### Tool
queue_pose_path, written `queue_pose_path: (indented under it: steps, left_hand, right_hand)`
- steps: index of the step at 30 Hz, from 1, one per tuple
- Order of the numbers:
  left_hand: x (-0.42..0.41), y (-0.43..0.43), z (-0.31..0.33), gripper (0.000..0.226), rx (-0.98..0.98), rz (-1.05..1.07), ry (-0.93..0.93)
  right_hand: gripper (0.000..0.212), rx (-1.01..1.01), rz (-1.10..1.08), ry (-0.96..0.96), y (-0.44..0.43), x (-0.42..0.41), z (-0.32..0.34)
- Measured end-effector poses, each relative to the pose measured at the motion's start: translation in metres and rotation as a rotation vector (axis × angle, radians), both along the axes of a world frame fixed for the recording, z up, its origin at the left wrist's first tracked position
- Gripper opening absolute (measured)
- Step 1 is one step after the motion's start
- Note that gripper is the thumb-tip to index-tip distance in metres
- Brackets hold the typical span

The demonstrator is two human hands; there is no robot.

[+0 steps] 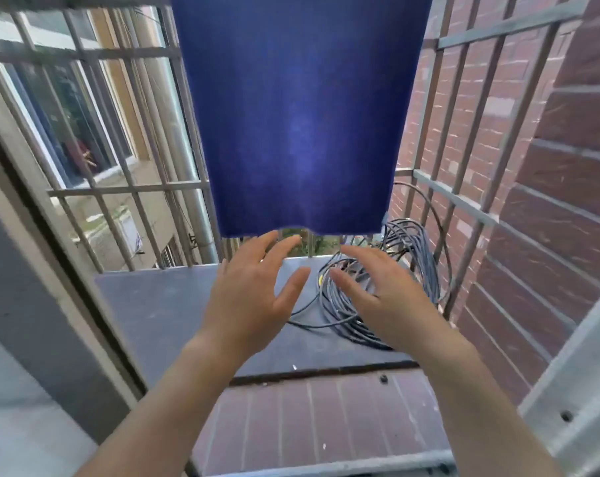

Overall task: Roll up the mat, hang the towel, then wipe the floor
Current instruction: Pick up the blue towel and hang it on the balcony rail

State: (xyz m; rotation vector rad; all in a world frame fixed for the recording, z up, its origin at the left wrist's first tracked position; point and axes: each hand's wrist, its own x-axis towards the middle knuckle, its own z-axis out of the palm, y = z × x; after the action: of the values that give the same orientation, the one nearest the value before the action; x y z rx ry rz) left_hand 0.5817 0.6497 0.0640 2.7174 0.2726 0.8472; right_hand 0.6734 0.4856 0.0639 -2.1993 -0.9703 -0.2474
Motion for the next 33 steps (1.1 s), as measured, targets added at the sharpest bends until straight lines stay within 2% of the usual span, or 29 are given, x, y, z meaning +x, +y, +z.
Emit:
queue_pose_path:
  steps: [4, 9, 17, 25, 29, 33]
  left_hand:
    - [-0.022, -0.007, -0.030, 0.064, -0.068, -0.006, 0.060]
    - [-0.062, -0.016, -0.063, 0.064, -0.160, -0.003, 0.127]
    - [-0.110, -0.037, -0.087, 0.061, -0.253, 0.145, 0.182]
    - [-0.128, -0.089, -0.092, 0.065, -0.283, 0.313, 0.198]
    - [-0.125, -0.128, -0.091, 0.052, -0.399, 0.374, 0.158]
    - [-0.137, -0.161, -0.089, 0.051, -0.405, 0.501, 0.124]
  right_hand:
    - [0.057, -0.014, 0.000, 0.113, -0.009, -0.030, -0.037]
    - [0.064, -0.181, 0.070, 0.151, -0.024, -0.057, -0.072]
    - [0.058, -0.276, 0.231, 0.134, -0.026, -0.075, -0.070]
    - [0.076, -0.380, 0.420, 0.142, -0.072, -0.062, -0.085]
    - [0.067, -0.376, 0.488, 0.125, -0.107, -0.050, -0.084]
    - [0.056, -0.345, 0.592, 0.131, -0.127, -0.047, -0.091]
